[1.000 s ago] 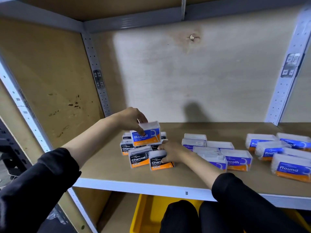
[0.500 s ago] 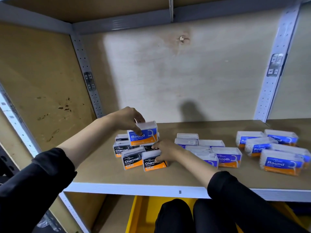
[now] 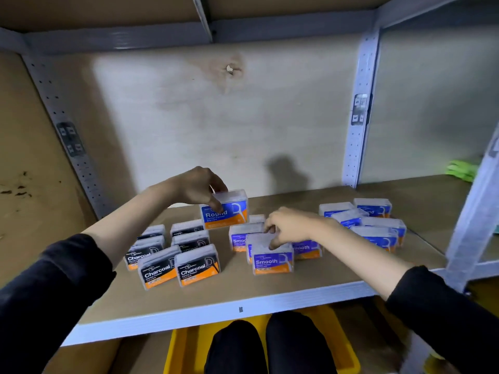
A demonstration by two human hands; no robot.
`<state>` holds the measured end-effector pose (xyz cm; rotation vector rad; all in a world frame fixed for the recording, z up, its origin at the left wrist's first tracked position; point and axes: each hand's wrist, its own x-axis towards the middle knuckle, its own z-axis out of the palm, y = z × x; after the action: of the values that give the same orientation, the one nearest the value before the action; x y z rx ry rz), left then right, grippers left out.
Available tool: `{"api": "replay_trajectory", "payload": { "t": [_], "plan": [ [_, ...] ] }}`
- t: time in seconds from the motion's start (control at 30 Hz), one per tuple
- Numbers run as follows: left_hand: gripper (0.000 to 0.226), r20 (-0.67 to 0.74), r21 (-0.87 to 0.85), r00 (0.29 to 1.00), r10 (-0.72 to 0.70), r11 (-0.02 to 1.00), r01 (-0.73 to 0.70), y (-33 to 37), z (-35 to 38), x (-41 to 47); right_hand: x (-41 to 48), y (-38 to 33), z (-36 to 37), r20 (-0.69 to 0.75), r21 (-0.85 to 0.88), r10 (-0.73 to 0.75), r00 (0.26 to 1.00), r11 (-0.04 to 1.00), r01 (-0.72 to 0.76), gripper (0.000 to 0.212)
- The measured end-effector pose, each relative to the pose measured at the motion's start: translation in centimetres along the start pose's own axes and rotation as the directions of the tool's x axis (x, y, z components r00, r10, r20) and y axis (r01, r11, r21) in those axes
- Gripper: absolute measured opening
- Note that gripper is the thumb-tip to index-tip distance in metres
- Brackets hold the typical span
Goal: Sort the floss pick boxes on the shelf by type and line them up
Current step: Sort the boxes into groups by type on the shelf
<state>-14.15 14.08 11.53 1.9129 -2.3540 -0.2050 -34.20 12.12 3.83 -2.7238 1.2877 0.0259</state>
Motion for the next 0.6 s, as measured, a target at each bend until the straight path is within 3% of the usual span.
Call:
{"api": "replay_trajectory", "payload": {
  "t": [0.3,0.6],
  "plan": [
    [0.040,0.038,-0.047,0.983,0.180,0.983,-0.178,7.1,2.2,4.2,-7.9,7.7,2.6,-0.039,0.111,0.273,0.961,0.957,-0.267,0.036],
    [0.045,0.073,-0.071,0.954,0.290,0.956,-0.285,12.5,3.9,7.1,-10.1,10.7,7.6,-0.009,0.229,0.448,0.894,0.871,-0.435,0.042]
  ]
}}
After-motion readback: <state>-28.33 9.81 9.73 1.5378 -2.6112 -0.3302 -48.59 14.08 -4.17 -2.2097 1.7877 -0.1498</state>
